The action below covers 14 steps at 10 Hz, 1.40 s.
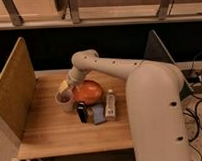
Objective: Place the ceramic cup in the ceramic bowl
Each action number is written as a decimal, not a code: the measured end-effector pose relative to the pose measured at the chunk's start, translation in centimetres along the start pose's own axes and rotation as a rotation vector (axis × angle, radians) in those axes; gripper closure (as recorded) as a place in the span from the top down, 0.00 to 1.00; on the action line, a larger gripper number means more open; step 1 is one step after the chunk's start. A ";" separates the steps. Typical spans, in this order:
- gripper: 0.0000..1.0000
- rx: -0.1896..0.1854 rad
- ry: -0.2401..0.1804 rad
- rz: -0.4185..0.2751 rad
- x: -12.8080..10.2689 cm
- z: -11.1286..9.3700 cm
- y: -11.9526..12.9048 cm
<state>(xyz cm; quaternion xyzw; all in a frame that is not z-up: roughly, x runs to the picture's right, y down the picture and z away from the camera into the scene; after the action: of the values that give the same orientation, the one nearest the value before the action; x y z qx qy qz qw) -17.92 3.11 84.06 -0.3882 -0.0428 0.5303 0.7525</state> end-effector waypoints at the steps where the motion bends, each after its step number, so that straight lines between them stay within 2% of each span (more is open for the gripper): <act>1: 0.65 -0.004 0.011 0.016 0.3 0.6 -0.5; 2: 0.62 -0.009 0.024 0.035 0.7 1.2 -1.1; 8: 0.05 -0.012 0.045 0.065 0.8 2.4 -1.9; 9: 0.00 -0.020 0.040 0.070 0.7 2.4 -1.8; 11: 0.00 -0.059 0.011 0.068 -0.2 2.3 -0.9; 12: 0.00 -0.103 -0.024 0.051 -1.3 2.1 0.3; 14: 0.00 -0.163 -0.078 -0.008 -3.1 2.0 2.3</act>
<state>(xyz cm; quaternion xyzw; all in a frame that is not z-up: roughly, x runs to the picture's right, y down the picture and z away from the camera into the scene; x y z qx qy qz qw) -22.00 1.98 85.06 -0.4272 -0.1166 0.5368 0.7181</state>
